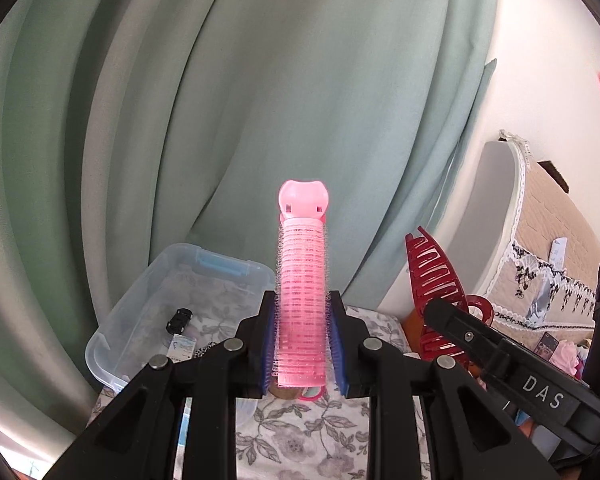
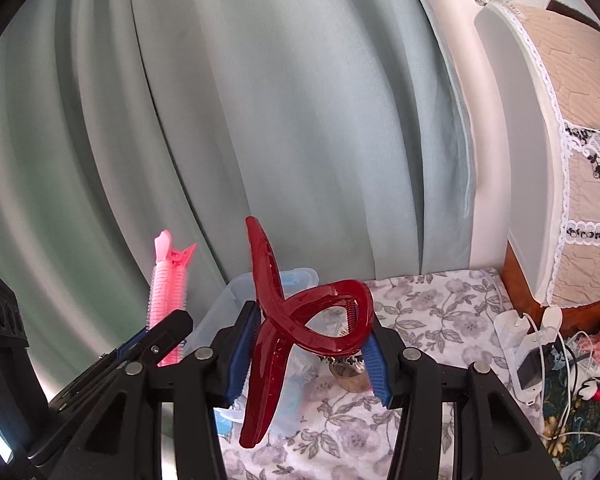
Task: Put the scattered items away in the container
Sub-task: 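Lift and carry the pink roller and red claw clip in both tools over the box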
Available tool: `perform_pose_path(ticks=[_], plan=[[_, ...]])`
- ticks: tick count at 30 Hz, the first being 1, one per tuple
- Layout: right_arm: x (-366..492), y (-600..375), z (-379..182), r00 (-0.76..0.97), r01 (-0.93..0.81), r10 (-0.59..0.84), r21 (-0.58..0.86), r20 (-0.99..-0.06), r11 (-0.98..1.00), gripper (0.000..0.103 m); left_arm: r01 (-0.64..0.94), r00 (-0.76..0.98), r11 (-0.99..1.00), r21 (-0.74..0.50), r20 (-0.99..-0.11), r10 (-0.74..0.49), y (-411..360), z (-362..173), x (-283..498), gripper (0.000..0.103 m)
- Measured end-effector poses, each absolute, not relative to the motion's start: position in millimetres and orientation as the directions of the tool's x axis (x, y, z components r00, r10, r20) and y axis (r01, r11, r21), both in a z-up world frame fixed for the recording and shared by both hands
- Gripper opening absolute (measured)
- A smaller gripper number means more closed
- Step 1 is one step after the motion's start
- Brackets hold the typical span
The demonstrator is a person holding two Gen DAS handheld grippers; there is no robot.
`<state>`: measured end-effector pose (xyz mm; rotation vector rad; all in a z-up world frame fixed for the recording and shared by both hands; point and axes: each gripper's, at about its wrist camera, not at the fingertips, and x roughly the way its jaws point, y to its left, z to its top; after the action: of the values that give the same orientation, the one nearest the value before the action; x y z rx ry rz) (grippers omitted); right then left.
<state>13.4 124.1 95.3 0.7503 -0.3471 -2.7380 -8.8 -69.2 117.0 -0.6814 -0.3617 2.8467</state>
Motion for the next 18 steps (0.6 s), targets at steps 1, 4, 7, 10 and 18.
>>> perform_pose_path(ticks=[1, 4, 7, 10, 18], plan=[[12.6, 120.1, 95.8, -0.824, 0.209, -0.331, 0.297, -0.46, -0.932, 0.052, -0.118, -0.878, -0.953, -0.281, -0.418, 0.232, -74.5, 116.7, -10.0, 0.025], [8.7, 107.5, 96.7, -0.818, 0.225, -0.339, 0.283, -0.466, -0.932, 0.052, -0.09, -0.882, -0.951, -0.296, -0.419, 0.214, -90.7, 114.0, -14.4, 0.025], [4.9, 94.9, 97.7, -0.812, 0.243, -0.349, 0.272, -0.468, -0.931, 0.052, -0.063, -0.884, -0.949, -0.308, -0.424, 0.196, -106.2, 110.0, -18.8, 0.025], [-0.4, 81.5, 96.3, -0.804, 0.258, -0.356, 0.259, -0.477, -0.931, 0.052, -0.033, -0.882, -0.946, -0.322, -0.435, 0.179, -121.3, 103.6, -23.8, 0.025], [-19.0, 47.4, 83.4, -0.767, 0.285, -0.366, 0.231, -0.528, -0.93, 0.052, 0.024, -0.866, -0.935, -0.354, -0.474, 0.157, -152.4, 84.4, -40.1, 0.025]])
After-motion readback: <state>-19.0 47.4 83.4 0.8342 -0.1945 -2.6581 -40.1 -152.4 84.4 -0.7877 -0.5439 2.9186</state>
